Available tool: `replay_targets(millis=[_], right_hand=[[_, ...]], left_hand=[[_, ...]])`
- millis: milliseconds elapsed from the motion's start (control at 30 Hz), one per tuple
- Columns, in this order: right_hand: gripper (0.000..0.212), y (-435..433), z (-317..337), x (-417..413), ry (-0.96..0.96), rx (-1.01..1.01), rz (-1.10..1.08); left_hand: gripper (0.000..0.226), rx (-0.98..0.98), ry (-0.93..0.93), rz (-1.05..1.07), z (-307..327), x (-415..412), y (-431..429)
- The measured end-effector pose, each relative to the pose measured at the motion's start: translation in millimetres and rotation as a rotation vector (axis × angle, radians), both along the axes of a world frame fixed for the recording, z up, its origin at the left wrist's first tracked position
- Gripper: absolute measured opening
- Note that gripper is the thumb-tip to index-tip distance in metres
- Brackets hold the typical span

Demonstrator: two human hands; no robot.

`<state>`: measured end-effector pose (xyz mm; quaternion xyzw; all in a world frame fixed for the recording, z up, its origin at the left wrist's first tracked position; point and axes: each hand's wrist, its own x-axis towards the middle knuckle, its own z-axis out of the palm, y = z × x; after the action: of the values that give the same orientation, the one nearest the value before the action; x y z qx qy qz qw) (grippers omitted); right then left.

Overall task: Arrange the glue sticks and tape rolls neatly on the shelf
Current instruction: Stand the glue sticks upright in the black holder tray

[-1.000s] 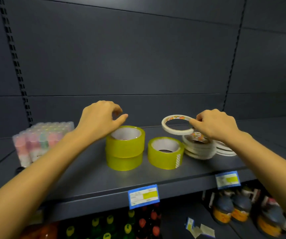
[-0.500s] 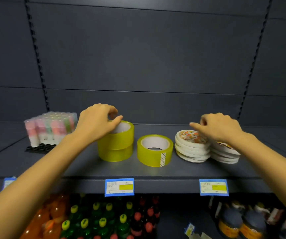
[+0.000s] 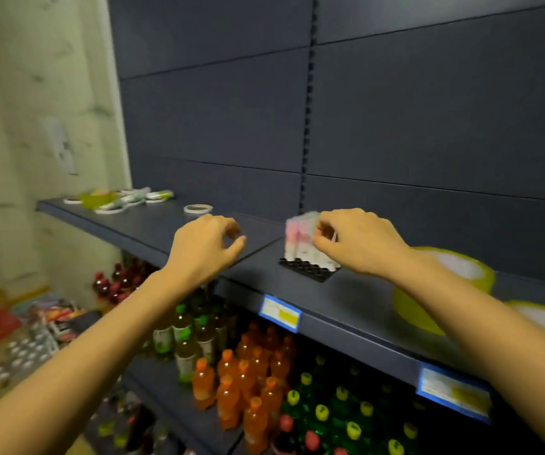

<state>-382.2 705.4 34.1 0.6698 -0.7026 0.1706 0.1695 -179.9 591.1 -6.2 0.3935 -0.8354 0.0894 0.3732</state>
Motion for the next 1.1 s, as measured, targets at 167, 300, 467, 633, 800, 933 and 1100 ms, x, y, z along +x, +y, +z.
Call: replay_targets(millis=[167, 300, 467, 633, 800, 933, 1100], right_hand=[[0.02, -82.7, -10.3, 76.3, -0.006, 0.157, 0.135], [0.023, -146.5, -17.1, 132.5, -0.033, 0.162, 0.14], [0.022, -221.3, -33.1, 194.1, -0.023, 0.208, 0.111], [0.022, -284.2, -39.4, 234.3, -0.041, 0.269, 0.078], [0.022, -337.7, -44.5, 253.5, -0.005, 0.277, 0.061], [0.023, -380.6, -47.2, 254.0, 0.059, 0.274, 0.047], [0.021, -445.3, -42.7, 238.7, 0.094, 0.228, -0.032]], left_hand=[[0.03, 0.049, -0.099, 0.138, -9.1, 87.7, -47.2], [0.031, 0.037, -0.139, 0.175, -10.8, 146.0, -88.8], [0.029, 0.037, -0.173, 0.185, -20.1, 206.4, -142.0], [0.03, 0.073, -0.182, 0.177, -25.6, 249.0, -194.0], [0.03, 0.082, -0.118, 0.189, -34.4, 270.4, -246.0], [0.03, 0.134, -0.068, 0.206, -42.4, 273.4, -295.4], [0.029, 0.126, -0.067, 0.238, -36.5, 267.2, -372.5]])
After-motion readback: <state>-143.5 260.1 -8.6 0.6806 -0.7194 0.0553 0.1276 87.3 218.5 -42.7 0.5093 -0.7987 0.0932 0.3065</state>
